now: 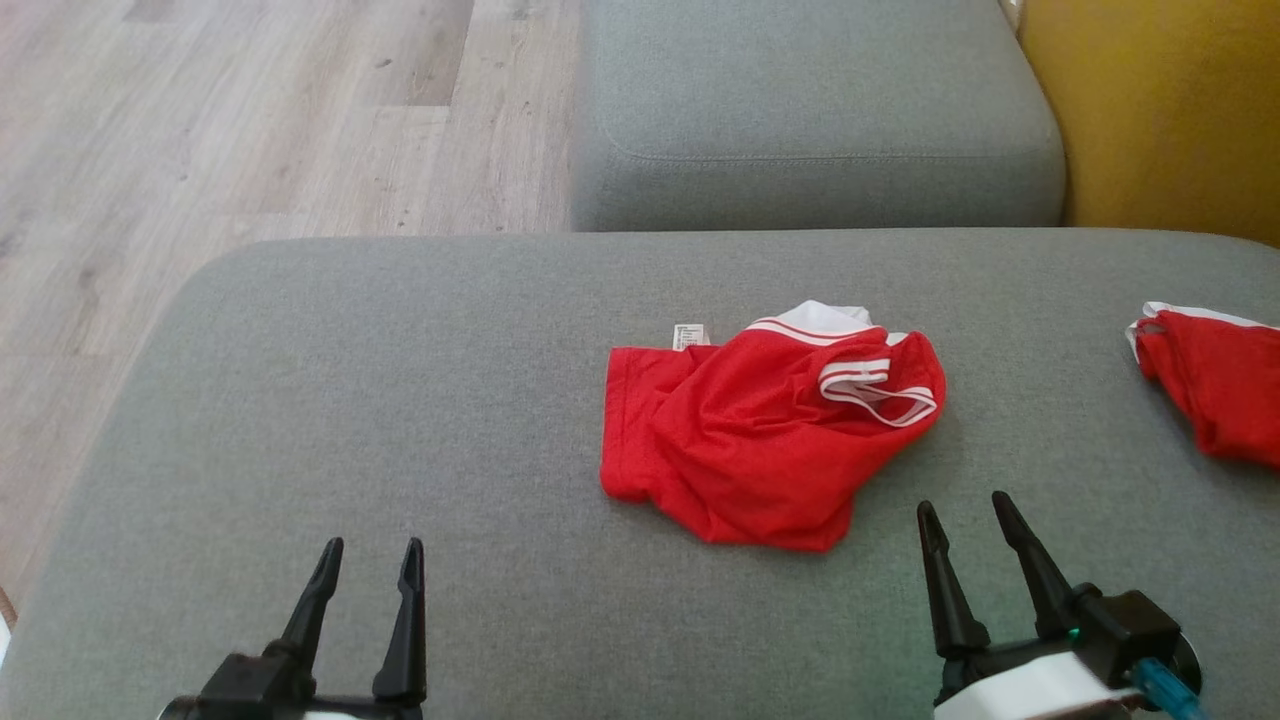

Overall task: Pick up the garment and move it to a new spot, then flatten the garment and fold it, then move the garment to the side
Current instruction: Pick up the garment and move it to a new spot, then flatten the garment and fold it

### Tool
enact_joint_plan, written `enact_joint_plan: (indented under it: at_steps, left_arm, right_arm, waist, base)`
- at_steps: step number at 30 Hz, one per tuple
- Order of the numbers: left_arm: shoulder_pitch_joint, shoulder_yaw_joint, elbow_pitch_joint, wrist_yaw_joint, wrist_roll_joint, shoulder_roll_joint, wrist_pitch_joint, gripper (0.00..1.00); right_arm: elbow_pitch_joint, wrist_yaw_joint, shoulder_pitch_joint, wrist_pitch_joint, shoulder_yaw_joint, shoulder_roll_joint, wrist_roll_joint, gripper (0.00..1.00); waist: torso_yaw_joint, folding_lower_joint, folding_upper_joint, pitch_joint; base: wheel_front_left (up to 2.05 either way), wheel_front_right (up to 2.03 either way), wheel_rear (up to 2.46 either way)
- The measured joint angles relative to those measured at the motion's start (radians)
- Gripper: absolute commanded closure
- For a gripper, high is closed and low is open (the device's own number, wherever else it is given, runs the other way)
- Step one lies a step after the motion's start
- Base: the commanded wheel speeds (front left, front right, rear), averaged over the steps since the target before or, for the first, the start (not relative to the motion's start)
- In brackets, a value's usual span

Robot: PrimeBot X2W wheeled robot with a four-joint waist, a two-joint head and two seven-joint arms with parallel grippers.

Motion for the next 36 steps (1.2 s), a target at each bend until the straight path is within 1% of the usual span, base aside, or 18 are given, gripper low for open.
enact_joint_plan:
  at_steps: [16, 36]
  left_arm:
    - [-0.001, -0.008, 0.005, 0.001, 0.008, -0.002, 0.0, 0.0]
    - [-0.017, -0.018, 0.008, 0.012, 0.025, -0.002, 0.0, 0.0]
  right_arm:
    - [0.001, 0.0, 0.0, 0.0, 0.002, 0.0, 0.017, 0.0]
    - [-0.004, 0.0, 0.0, 0.0, -0.002, 0.0, 0.016, 0.0]
  waist:
    - [-0.008, 0.0, 0.0, -0.006]
    - [-0.017, 0.0, 0.0, 0.022]
  base:
    - [0.0, 0.0, 0.0]
    - [0.0, 0.0, 0.0]
